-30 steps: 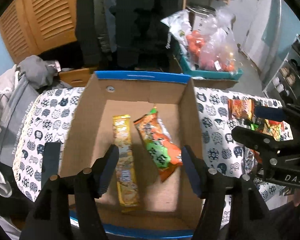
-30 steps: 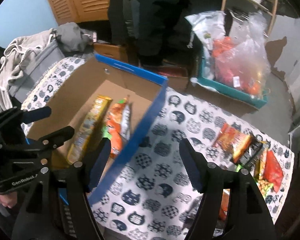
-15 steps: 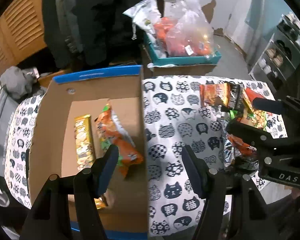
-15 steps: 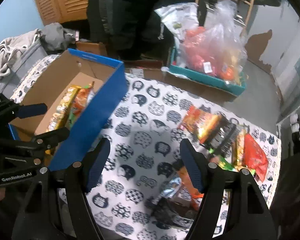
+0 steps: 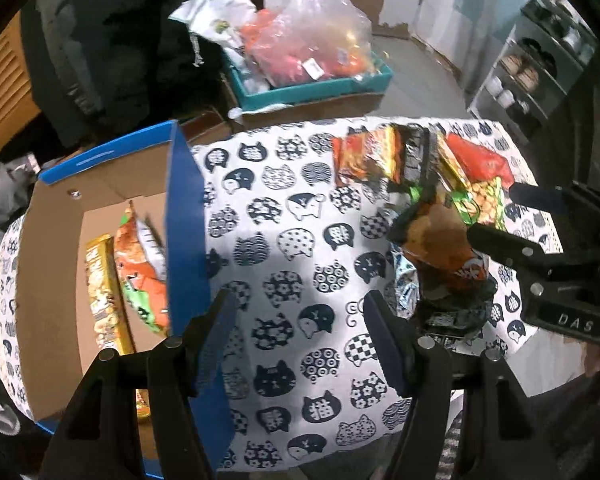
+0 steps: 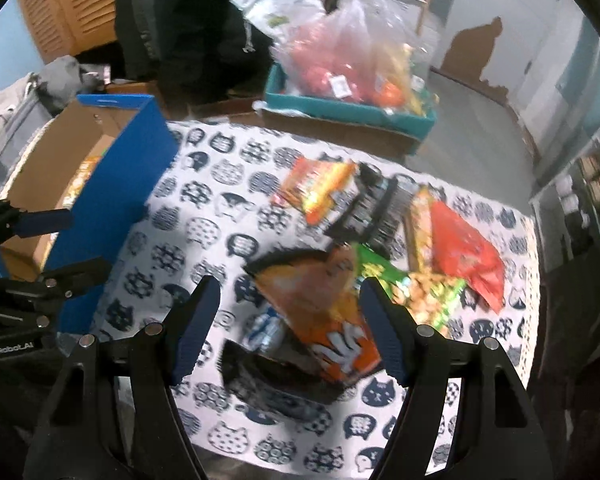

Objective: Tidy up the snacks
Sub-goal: 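Grasp the orange chip bag with right tool while left tool reaches the black bag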

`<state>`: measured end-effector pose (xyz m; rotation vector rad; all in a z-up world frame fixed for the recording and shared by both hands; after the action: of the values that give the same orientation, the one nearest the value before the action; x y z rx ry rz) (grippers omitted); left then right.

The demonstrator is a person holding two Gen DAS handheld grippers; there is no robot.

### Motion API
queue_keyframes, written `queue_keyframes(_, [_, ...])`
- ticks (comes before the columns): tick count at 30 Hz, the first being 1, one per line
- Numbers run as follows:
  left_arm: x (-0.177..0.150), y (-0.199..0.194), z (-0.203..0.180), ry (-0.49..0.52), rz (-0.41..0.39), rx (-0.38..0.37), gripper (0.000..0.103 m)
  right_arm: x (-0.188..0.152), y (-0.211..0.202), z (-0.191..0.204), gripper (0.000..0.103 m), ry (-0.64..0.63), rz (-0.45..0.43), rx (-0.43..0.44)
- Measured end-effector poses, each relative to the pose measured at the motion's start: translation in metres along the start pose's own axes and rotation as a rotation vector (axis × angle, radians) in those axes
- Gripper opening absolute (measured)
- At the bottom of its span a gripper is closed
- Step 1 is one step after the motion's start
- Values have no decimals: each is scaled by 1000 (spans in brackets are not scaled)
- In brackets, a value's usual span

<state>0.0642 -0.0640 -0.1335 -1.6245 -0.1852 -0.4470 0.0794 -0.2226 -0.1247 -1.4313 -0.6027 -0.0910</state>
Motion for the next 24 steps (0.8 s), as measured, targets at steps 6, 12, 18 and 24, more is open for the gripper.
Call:
queue_keyframes(6, [0,7,-17,29,12,-9,67,-14,4,-21,73,27,19,-10])
queue_keyframes(12, [1,22,-27,60,35,-16,67,-25,28,-31,77,0,64,-14])
queue_keyframes(18, [-1,49,-31,66,84,-34,69,-34,62,-34,77,-61,136,-14])
queue_keyframes(24, [-2,76,-34,63,135,-62,69,-40,89,-28,77,-120,189,-7])
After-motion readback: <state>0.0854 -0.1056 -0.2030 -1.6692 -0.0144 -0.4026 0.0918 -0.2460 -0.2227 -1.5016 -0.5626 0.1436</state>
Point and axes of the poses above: each gripper's, at about its wrist camera, not at the fingertips, and y roughly the way its jaws point, z to its left, x to its top, the point moved 4 cm from there along y, roughly the way its jaws point, and after that the axes turned 1 degree about -z, right-handed, at the moved point
